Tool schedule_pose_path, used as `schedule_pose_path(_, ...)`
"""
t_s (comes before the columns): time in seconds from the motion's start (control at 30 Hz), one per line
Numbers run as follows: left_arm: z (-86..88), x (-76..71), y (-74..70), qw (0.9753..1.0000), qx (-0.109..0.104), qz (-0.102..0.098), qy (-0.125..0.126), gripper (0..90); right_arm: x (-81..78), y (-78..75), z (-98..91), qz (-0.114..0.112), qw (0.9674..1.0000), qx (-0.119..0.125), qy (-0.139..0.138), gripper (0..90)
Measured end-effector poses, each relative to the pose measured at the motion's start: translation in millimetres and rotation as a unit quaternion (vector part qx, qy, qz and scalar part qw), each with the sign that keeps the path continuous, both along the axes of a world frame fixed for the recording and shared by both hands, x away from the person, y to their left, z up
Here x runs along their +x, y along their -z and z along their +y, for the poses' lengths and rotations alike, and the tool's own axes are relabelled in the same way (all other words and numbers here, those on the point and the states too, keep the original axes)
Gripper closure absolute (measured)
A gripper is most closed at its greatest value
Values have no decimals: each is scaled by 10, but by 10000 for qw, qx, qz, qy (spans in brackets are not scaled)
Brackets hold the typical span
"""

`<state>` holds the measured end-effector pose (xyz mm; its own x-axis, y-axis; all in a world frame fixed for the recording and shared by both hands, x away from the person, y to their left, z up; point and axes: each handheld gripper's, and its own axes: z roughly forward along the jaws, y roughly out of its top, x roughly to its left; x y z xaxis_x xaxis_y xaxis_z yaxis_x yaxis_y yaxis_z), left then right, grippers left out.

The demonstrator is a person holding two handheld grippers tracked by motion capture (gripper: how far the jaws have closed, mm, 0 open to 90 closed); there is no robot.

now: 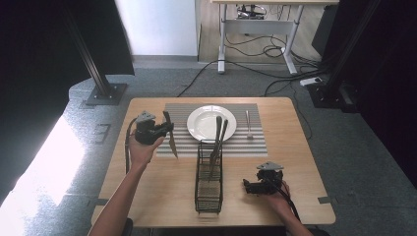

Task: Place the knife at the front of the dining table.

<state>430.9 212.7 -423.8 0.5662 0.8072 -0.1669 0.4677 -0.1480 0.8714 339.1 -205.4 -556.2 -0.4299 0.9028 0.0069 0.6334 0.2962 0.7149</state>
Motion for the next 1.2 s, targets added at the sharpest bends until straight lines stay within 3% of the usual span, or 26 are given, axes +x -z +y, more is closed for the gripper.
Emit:
schedule_pose_path(0.33, -61, 154, 8, 9999, 50, 82, -81, 798, 0, 1, 1, -3, 10000, 7, 3, 0)
schedule_pose_path(0.73, -198, 569, 64, 9986, 224, 372, -302, 809, 3, 1, 1, 0, 10000, 6, -14, 0)
schedule_pose_path(0.9, -191, 686, 124, 9980, 82, 528, -350, 815, 4, 1, 1, -2, 10000, 6, -24, 0)
schedule_pose_path(1.2, -194, 788, 187, 9972, 49, 609, -433, 822, 4, 1, 2, 1, 10000, 10, -28, 0)
